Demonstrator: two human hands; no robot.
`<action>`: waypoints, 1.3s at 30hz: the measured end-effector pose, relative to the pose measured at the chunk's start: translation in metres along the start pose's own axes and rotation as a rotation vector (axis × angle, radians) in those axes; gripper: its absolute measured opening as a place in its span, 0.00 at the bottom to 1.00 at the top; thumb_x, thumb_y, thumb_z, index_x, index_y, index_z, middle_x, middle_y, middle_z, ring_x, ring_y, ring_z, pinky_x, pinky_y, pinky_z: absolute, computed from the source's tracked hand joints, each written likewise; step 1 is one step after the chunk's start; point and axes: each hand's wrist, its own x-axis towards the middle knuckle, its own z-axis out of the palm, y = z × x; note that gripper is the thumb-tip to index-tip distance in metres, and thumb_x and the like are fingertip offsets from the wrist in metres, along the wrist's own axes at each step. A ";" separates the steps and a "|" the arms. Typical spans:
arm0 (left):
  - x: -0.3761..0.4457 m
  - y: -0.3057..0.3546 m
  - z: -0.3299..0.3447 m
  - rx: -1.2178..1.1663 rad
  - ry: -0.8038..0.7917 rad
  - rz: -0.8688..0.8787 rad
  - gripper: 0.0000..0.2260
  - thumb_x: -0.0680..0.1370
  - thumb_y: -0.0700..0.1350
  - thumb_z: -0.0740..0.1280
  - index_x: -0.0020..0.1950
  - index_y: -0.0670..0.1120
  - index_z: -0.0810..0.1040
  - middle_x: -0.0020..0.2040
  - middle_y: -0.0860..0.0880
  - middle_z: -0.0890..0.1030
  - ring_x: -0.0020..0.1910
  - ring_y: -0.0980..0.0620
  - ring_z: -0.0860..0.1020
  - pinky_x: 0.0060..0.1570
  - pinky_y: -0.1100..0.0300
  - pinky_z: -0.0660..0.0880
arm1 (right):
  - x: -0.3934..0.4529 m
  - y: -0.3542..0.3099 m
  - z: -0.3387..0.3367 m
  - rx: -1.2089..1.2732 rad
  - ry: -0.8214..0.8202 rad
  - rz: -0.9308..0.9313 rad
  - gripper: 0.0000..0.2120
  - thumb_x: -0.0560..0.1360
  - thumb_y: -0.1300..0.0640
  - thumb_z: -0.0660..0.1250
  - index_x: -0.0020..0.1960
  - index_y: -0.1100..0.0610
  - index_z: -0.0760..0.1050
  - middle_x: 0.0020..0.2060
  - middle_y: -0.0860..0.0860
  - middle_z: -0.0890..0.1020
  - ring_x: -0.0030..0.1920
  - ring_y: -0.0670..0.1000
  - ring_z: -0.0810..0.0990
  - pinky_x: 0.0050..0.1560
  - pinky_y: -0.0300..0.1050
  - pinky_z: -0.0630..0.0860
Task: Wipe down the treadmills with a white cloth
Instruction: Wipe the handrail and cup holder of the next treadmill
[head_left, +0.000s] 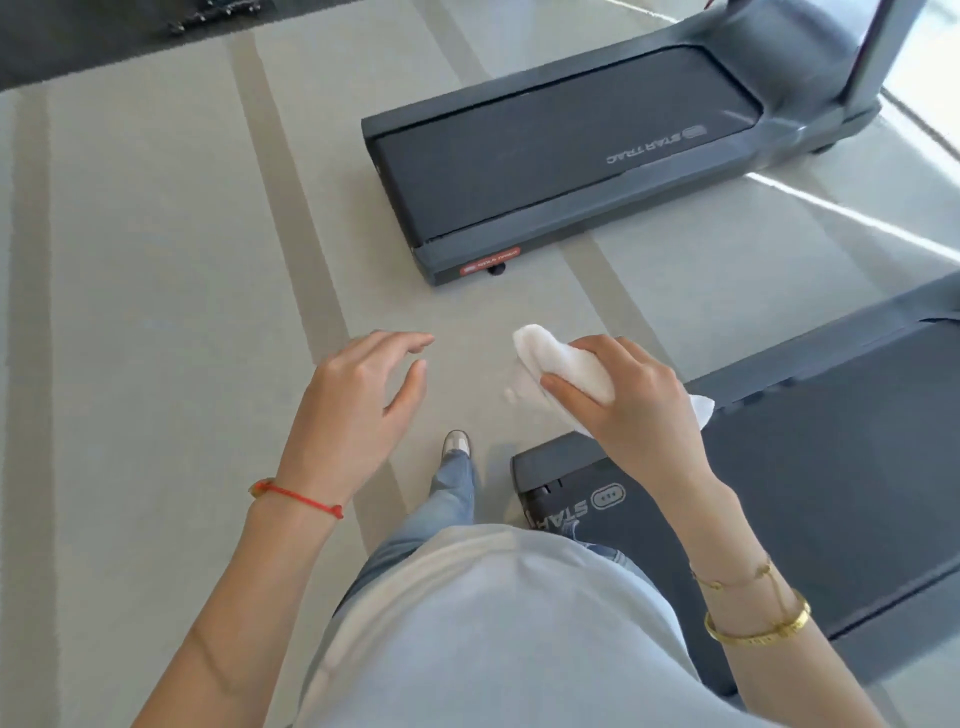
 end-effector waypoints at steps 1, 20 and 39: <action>0.024 -0.006 -0.002 -0.002 -0.016 0.027 0.10 0.80 0.41 0.65 0.60 0.44 0.81 0.55 0.50 0.83 0.55 0.50 0.80 0.58 0.53 0.75 | 0.017 -0.002 0.002 -0.009 0.022 0.026 0.15 0.73 0.39 0.68 0.53 0.47 0.76 0.44 0.43 0.79 0.43 0.48 0.76 0.40 0.43 0.69; 0.361 -0.001 0.052 -0.105 -0.355 0.497 0.11 0.81 0.42 0.64 0.61 0.45 0.80 0.57 0.51 0.82 0.57 0.51 0.79 0.58 0.47 0.75 | 0.213 0.028 -0.022 -0.032 0.387 0.475 0.15 0.73 0.40 0.68 0.52 0.48 0.76 0.43 0.41 0.78 0.42 0.46 0.75 0.40 0.39 0.67; 0.648 0.232 0.236 -0.247 -0.486 0.796 0.11 0.80 0.41 0.65 0.62 0.44 0.80 0.58 0.50 0.82 0.57 0.50 0.80 0.61 0.49 0.75 | 0.404 0.230 -0.189 -0.120 0.648 0.676 0.15 0.74 0.39 0.68 0.54 0.48 0.77 0.45 0.43 0.78 0.44 0.46 0.75 0.44 0.43 0.72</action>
